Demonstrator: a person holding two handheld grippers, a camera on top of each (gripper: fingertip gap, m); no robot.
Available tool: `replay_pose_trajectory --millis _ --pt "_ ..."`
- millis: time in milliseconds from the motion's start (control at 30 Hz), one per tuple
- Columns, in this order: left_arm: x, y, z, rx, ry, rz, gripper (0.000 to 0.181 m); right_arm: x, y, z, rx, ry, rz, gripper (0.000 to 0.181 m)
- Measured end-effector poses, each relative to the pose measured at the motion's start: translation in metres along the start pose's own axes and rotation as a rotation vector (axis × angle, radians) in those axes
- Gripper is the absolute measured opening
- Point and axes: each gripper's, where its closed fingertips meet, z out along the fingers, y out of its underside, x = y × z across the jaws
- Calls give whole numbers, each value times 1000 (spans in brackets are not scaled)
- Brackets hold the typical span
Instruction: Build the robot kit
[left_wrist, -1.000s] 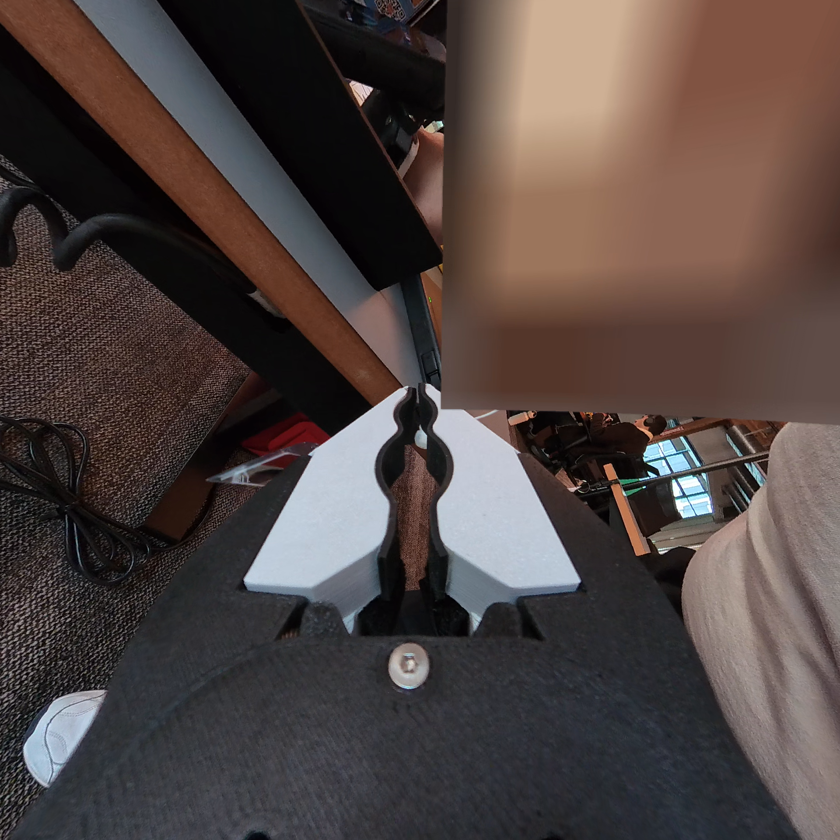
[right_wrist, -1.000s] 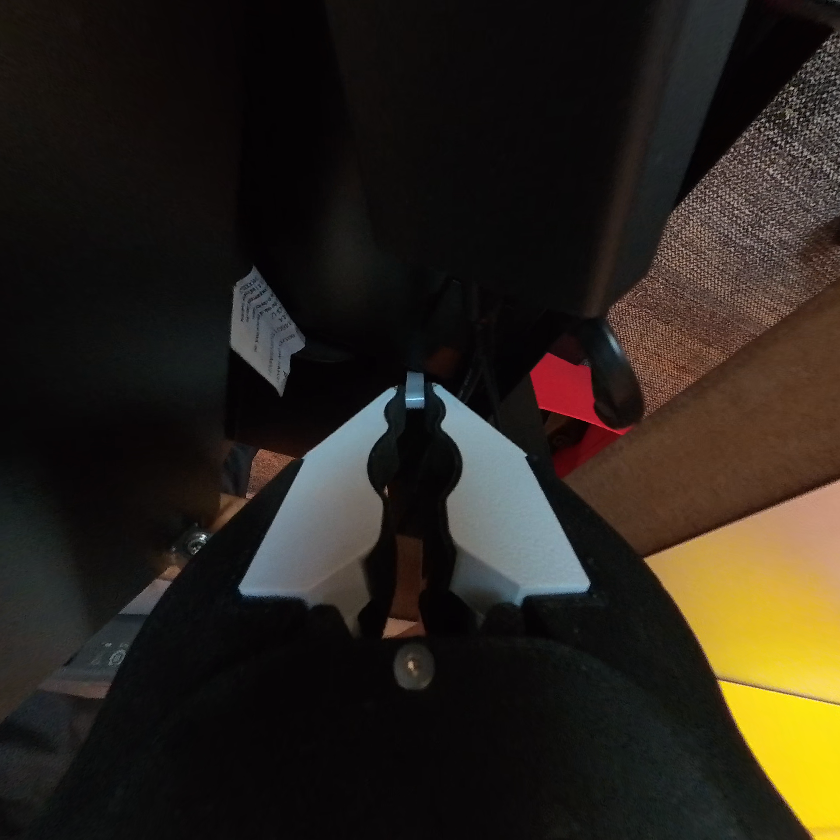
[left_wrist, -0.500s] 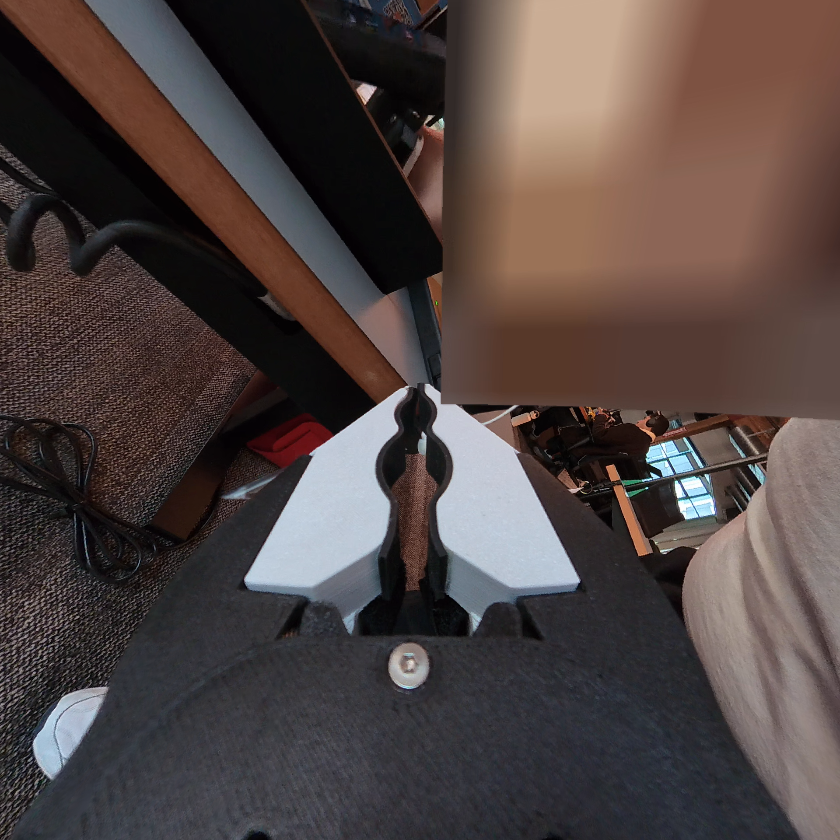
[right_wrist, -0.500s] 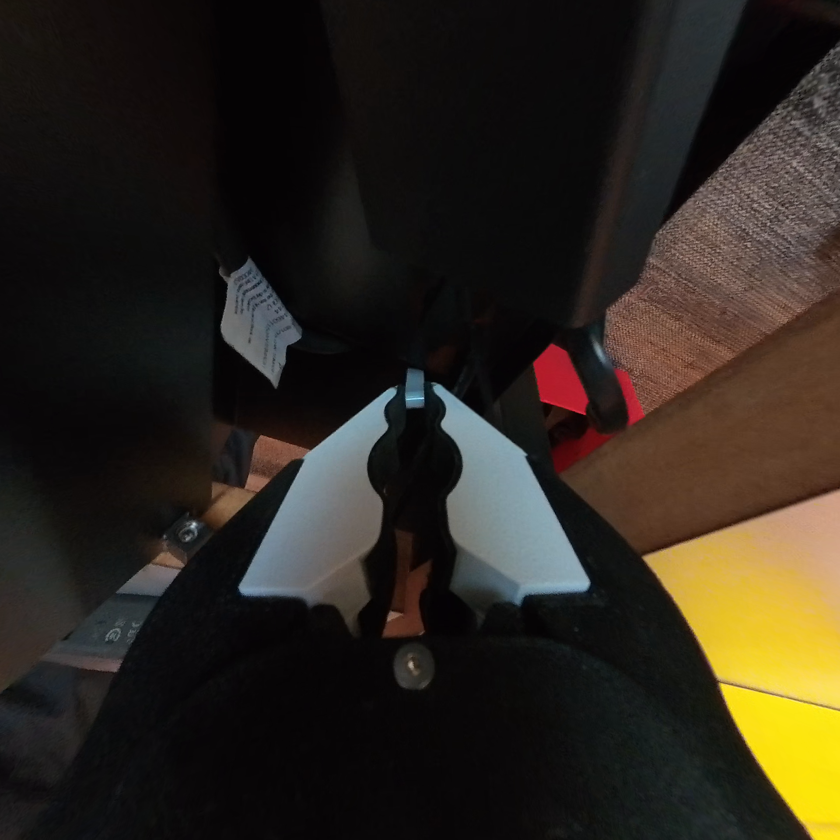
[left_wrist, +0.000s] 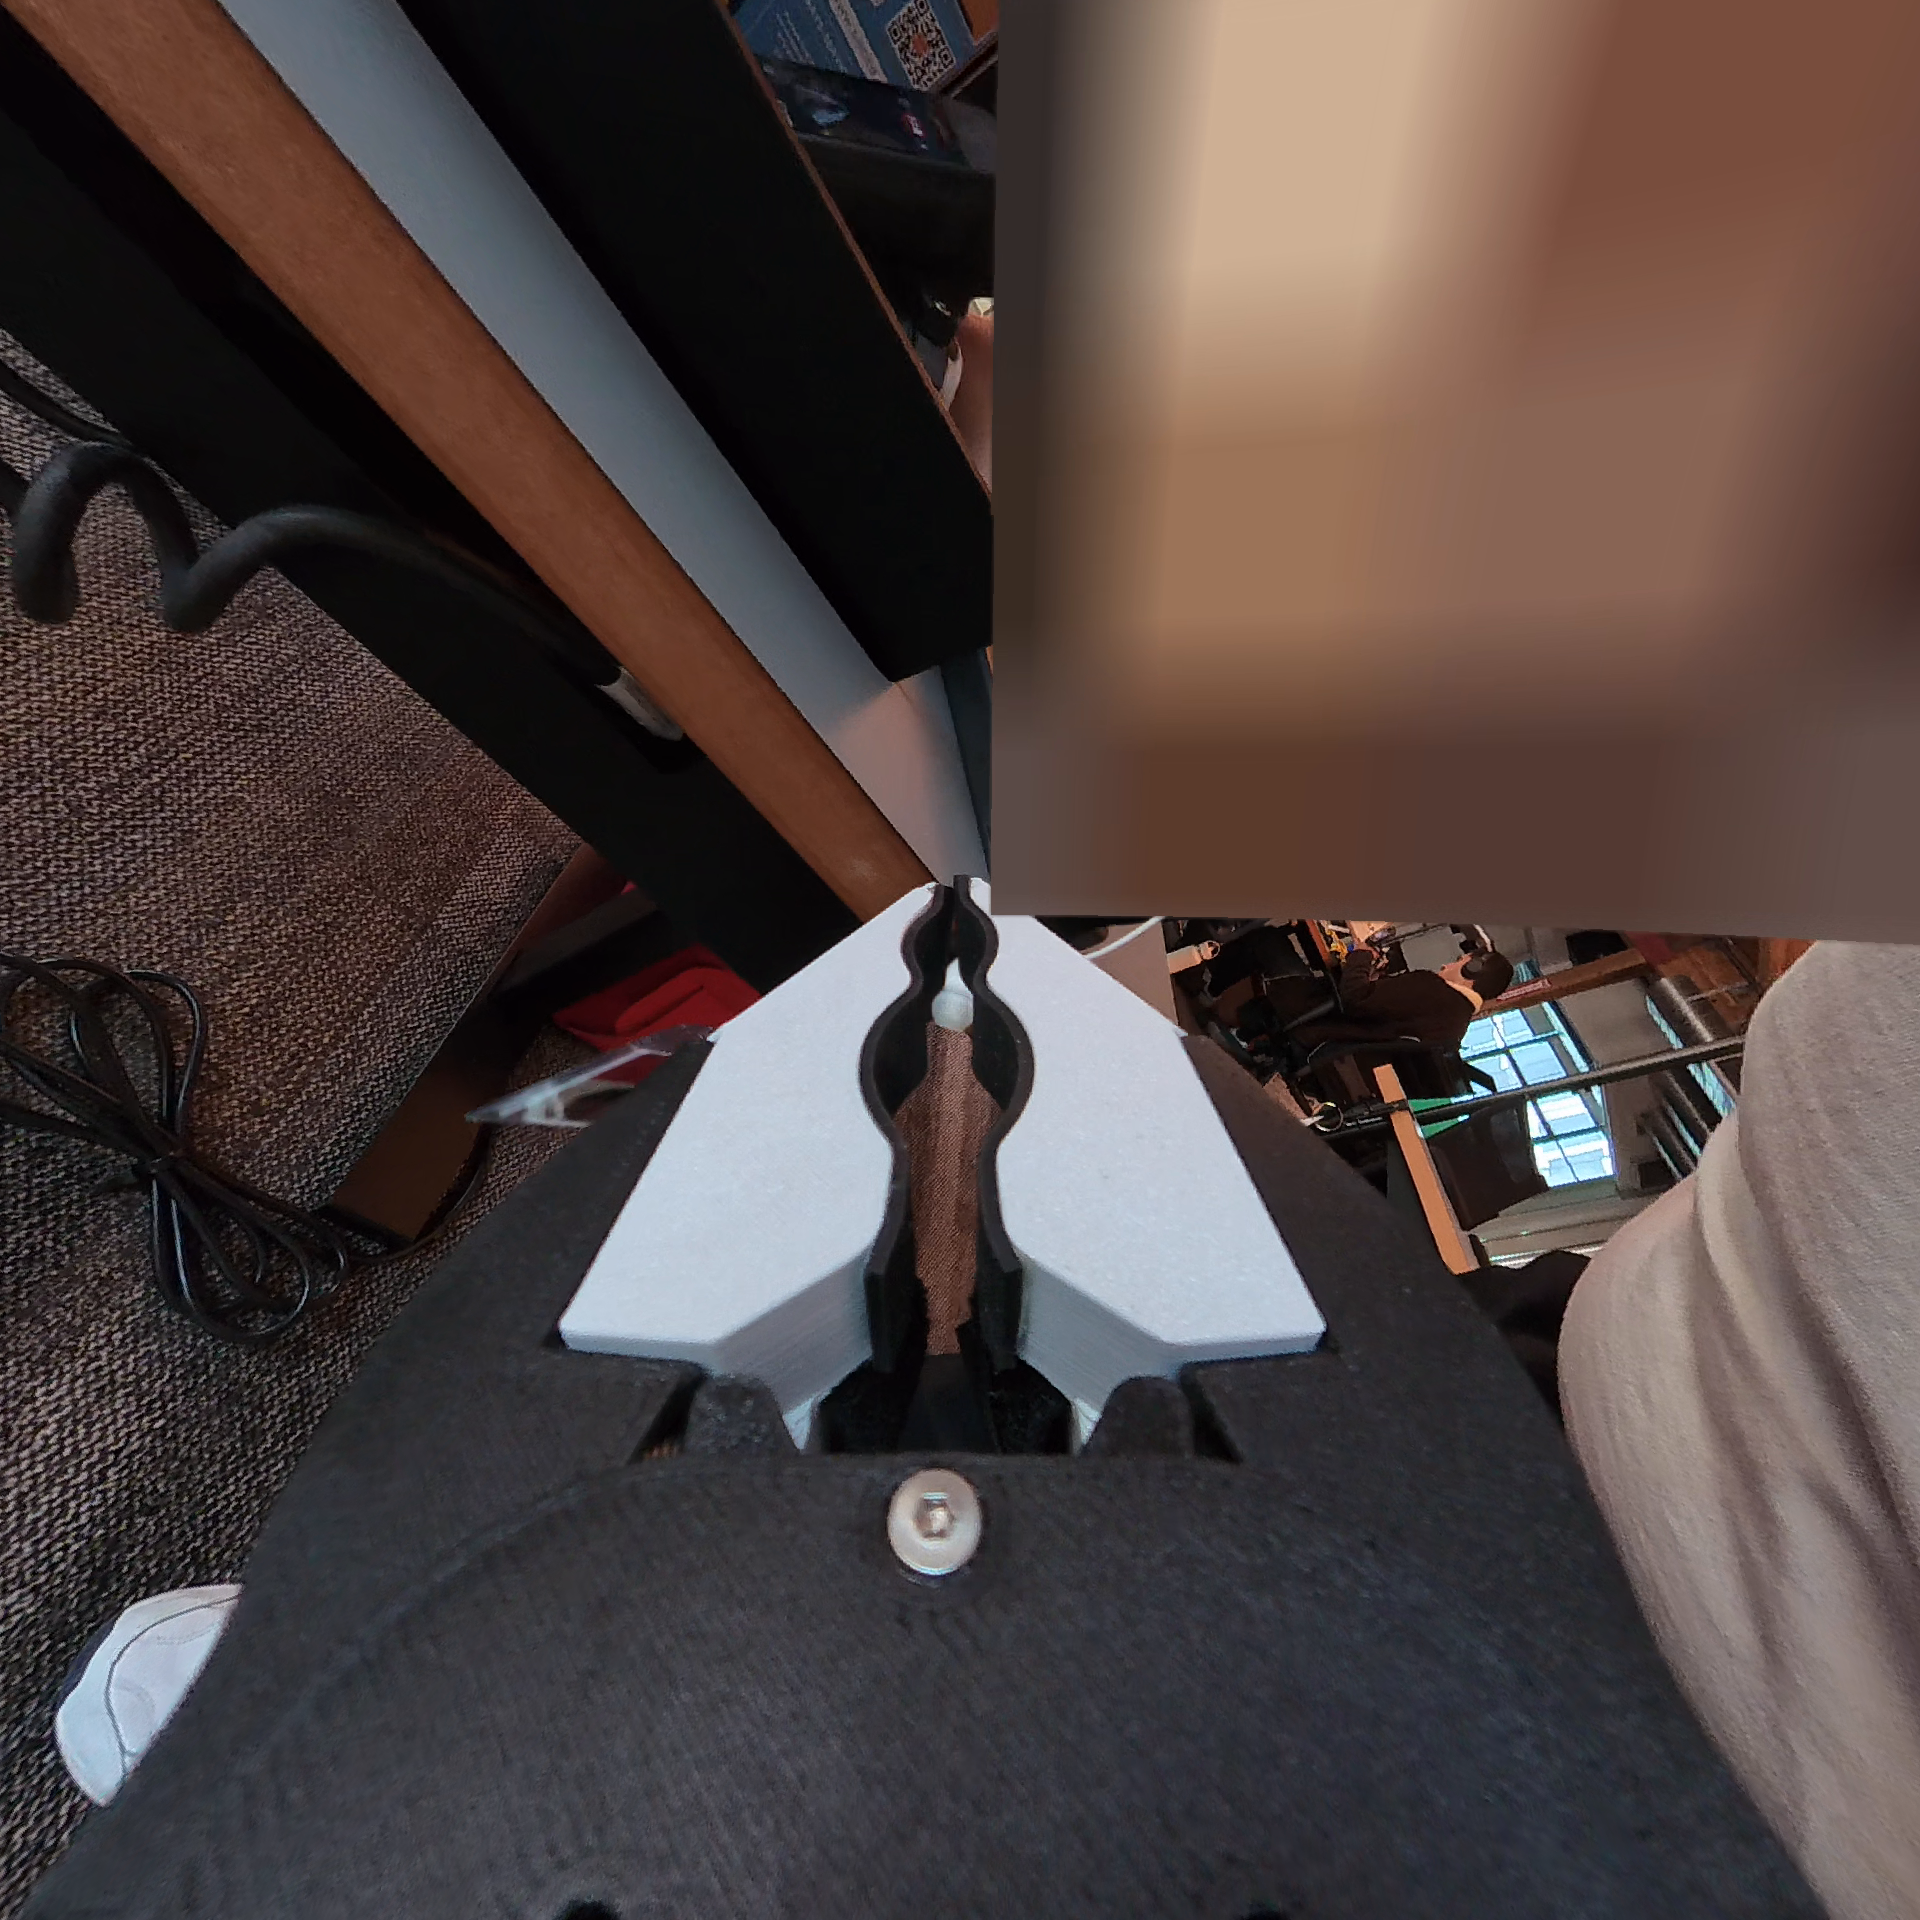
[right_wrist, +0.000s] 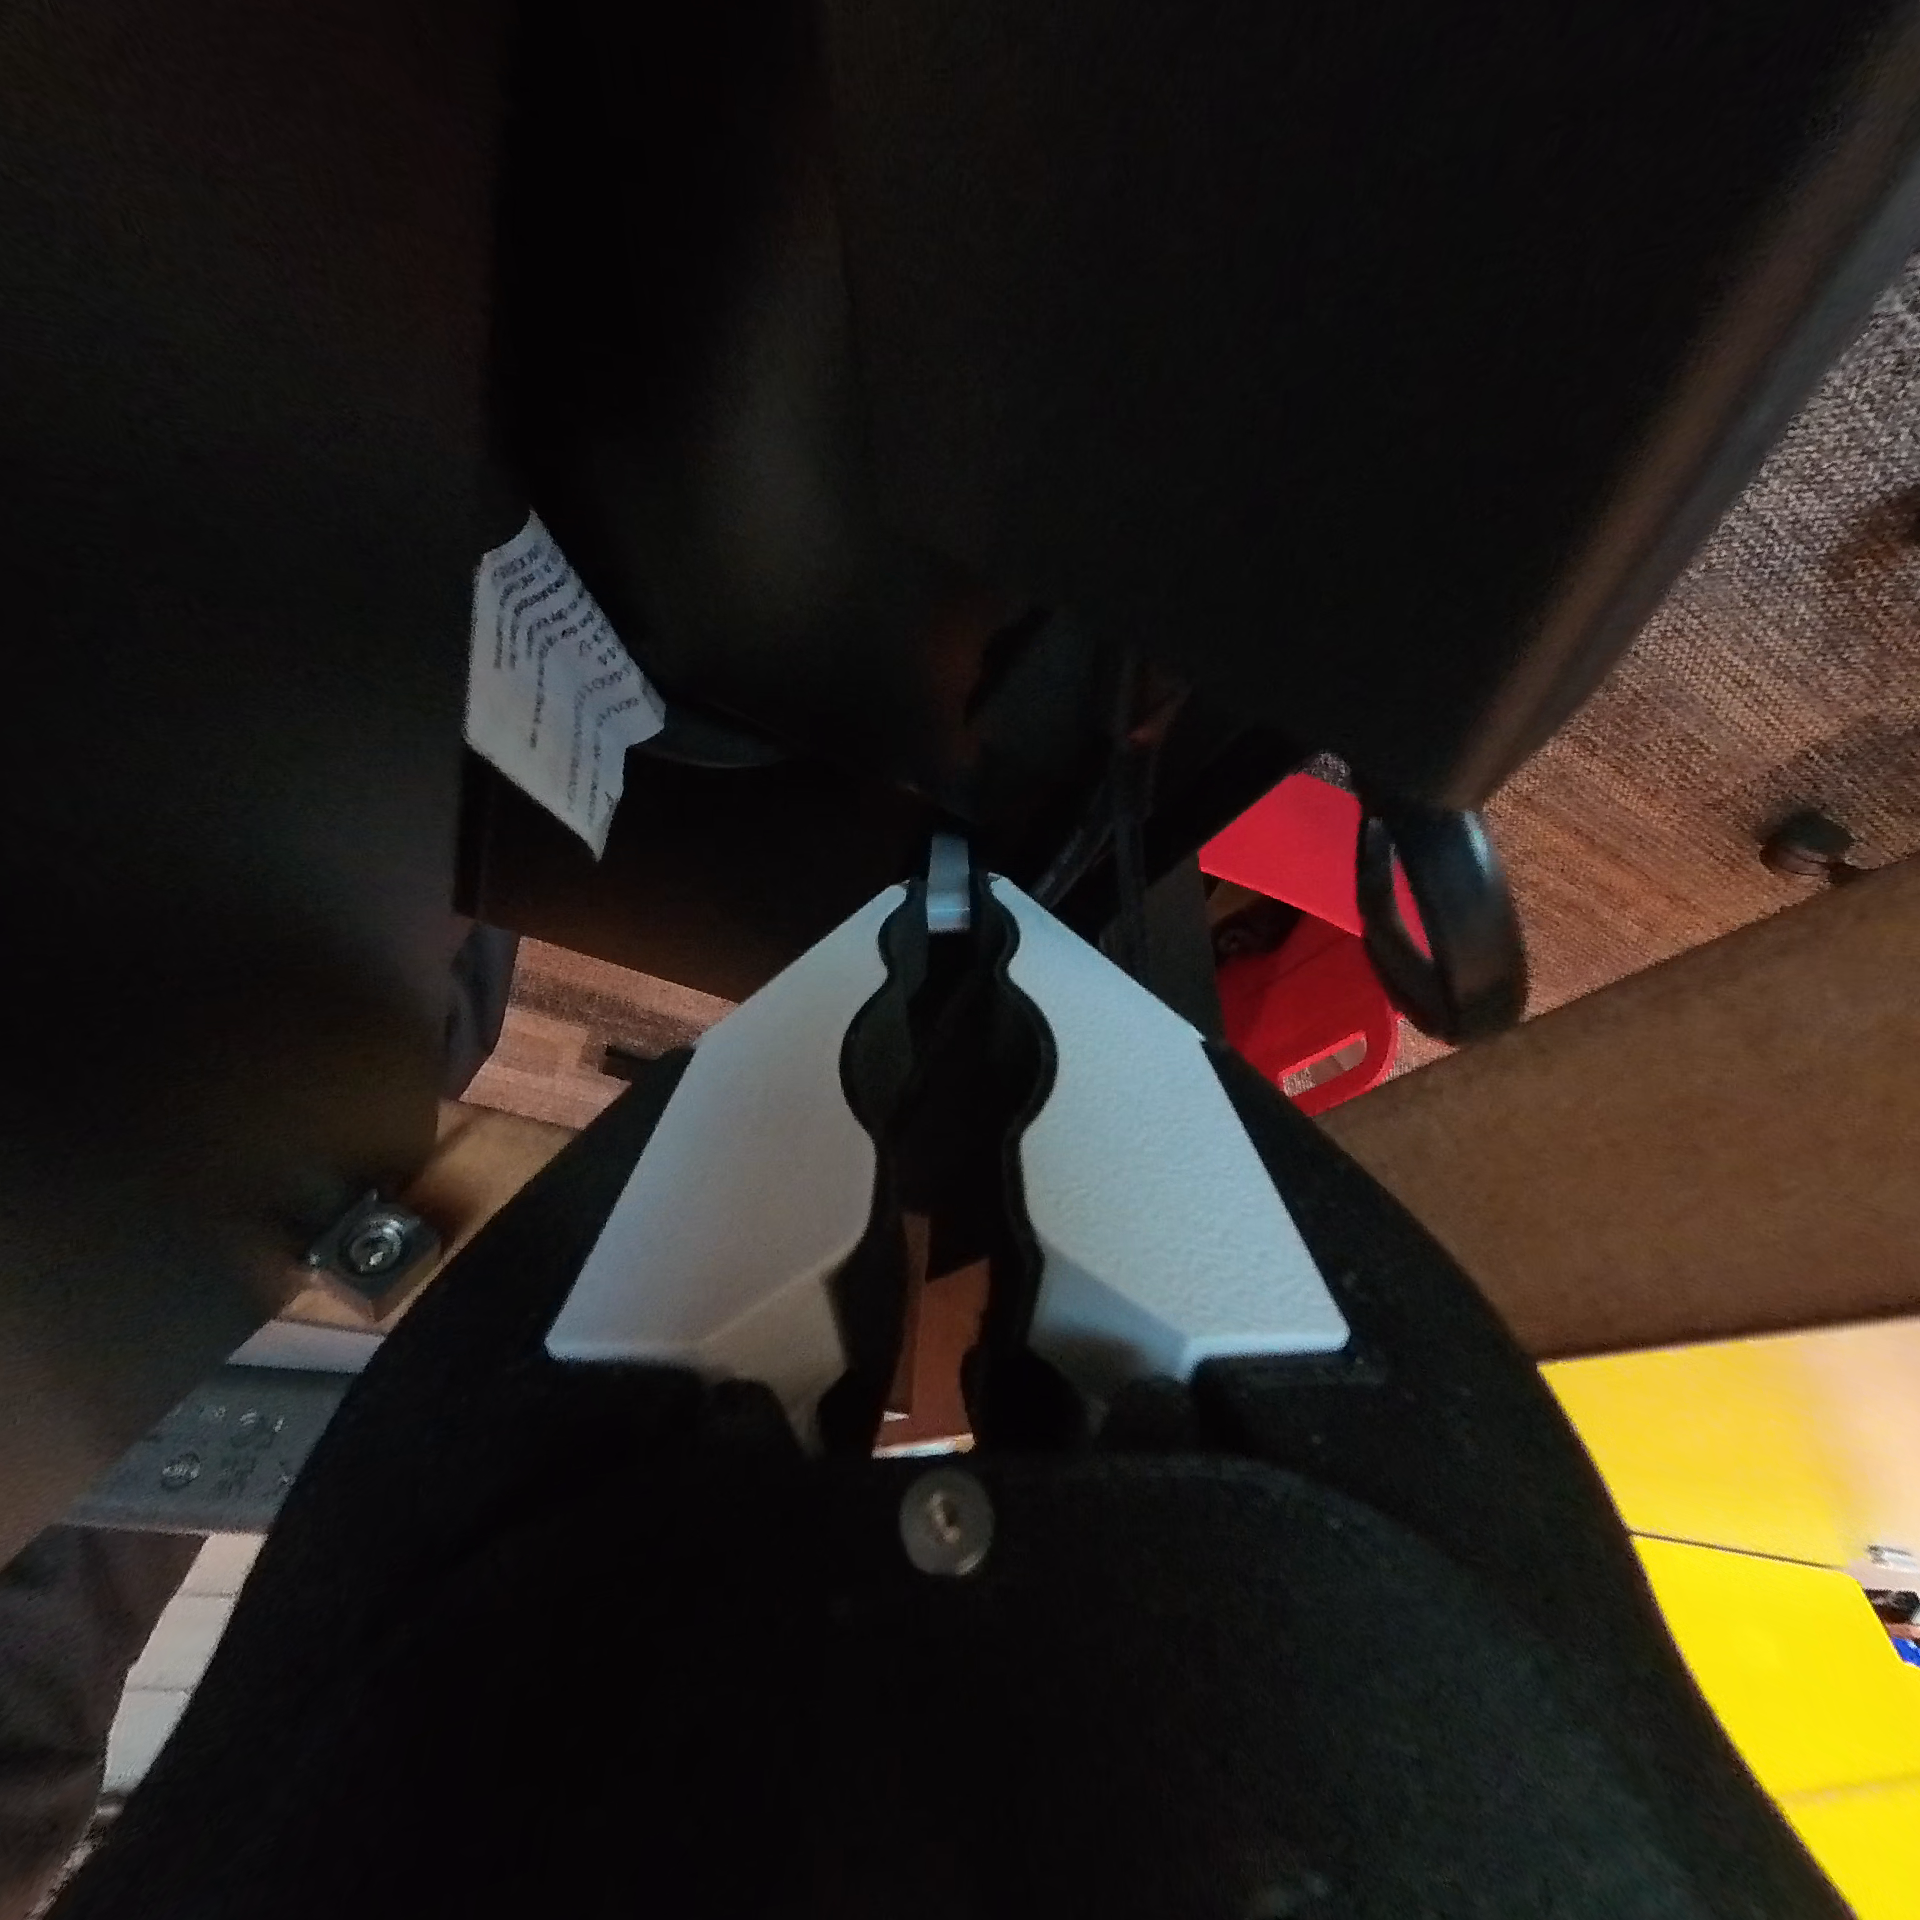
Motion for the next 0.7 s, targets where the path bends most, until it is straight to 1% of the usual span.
replay_pose_trajectory --millis 200,533,633,700 --pt "-4 0 1 -3 5 -7 0 -4 7 3 -76 -54 10 8" --pt "-9 -7 -4 3 -3 -8 0 -3 6 5 -65 -40 16 8" --pt "-9 -9 -5 6 -3 -1 0 -6 10 6 -125 -82 39 8" --pt "-8 -11 -5 11 -3 3 0 -8 11 5 -132 -95 31 8"
